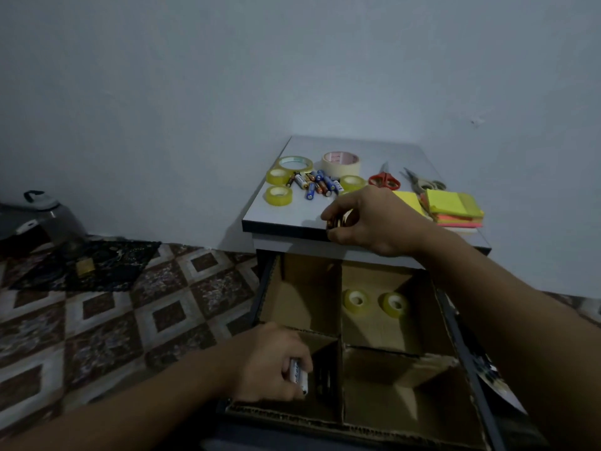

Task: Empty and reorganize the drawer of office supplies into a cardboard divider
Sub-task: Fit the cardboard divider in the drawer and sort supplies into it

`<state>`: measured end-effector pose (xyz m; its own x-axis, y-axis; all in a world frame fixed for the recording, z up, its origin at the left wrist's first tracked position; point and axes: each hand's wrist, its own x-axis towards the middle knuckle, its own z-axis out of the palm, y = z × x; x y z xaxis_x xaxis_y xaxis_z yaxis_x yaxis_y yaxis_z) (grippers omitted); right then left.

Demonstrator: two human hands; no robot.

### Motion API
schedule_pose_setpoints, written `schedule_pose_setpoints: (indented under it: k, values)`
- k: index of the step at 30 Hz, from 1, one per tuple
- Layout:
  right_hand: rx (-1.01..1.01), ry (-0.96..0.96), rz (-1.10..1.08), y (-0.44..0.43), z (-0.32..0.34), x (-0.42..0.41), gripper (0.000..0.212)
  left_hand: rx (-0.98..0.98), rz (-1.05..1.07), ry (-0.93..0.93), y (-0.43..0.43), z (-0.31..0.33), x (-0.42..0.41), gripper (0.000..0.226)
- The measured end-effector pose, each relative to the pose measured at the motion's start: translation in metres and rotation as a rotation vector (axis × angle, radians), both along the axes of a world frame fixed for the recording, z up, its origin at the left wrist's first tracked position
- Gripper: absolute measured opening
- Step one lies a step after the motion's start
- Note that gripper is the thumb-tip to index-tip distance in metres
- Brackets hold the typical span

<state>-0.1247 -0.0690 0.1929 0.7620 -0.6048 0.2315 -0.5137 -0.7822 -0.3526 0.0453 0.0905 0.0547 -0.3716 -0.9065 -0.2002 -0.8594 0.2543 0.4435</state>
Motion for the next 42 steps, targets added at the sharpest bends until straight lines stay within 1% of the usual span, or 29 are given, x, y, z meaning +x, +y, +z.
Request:
schedule_pose_setpoints:
  k: [4, 7, 10, 11, 13, 16, 17, 20, 24, 26, 28, 32, 35, 38, 40, 42]
  values:
    - [0.013, -0.046, -0.018, 0.016, -0.004, -0.013, 0.029, -0.030, -0.062, -0.134, -0.011, -0.021, -0.008, 0.025]
    - [0.031, -0.051, -0.021, 0.026, -0.007, -0.019, 0.029, -0.037, -0.086, -0.223, -0.017, -0.028, -0.012, 0.026]
    - [0.067, -0.060, -0.024, 0.033, -0.012, -0.024, 0.030, -0.061, -0.129, -0.271, -0.018, -0.034, -0.020, 0.014]
    - [0.079, -0.056, -0.022, 0.035, -0.014, -0.025, 0.031, -0.072, -0.135, -0.284, -0.018, -0.036, -0.023, 0.013]
    - [0.107, -0.049, -0.019, 0.038, -0.019, -0.028, 0.032, -0.095, -0.140, -0.306, -0.018, -0.039, -0.026, 0.020]
    - [0.137, -0.053, -0.024, 0.040, -0.028, -0.032, 0.033, -0.118, -0.124, -0.293, -0.018, -0.037, -0.030, 0.040]
    - [0.150, -0.057, -0.029, 0.041, -0.031, -0.034, 0.033, -0.125, -0.121, -0.281, -0.018, -0.036, -0.030, 0.043]
    - [0.176, -0.073, -0.050, 0.041, -0.040, -0.041, 0.031, -0.123, -0.125, -0.233, -0.017, -0.035, -0.026, 0.039]
    - [0.217, -0.069, -0.082, 0.042, -0.051, -0.052, 0.029, -0.152, -0.086, -0.149, -0.014, -0.021, -0.017, 0.025]
    - [0.238, -0.068, -0.094, 0.045, -0.055, -0.057, 0.029, -0.191, -0.043, -0.098, -0.011, -0.007, -0.009, 0.016]
    - [0.260, -0.076, -0.103, 0.051, -0.061, -0.059, 0.029, -0.268, 0.030, -0.038, -0.008, 0.006, 0.004, 0.012]
    - [0.317, -0.050, -0.077, 0.073, -0.072, -0.052, 0.032, -0.476, 0.276, 0.062, -0.009, 0.017, 0.042, 0.009]
    - [0.409, 0.050, 0.002, 0.093, -0.083, -0.034, 0.033, -0.462, 0.429, 0.111, -0.012, 0.017, 0.065, 0.011]
    - [0.437, 0.140, 0.127, 0.109, -0.101, -0.012, 0.035, -0.409, 0.510, 0.088, -0.012, 0.005, 0.075, 0.010]
    - [0.430, 0.193, 0.157, 0.113, -0.116, 0.002, 0.034, -0.378, 0.547, 0.097, -0.010, -0.002, 0.078, 0.010]
    - [0.388, 0.246, 0.164, 0.114, -0.131, 0.015, 0.027, -0.350, 0.557, 0.116, -0.008, -0.005, 0.079, 0.010]
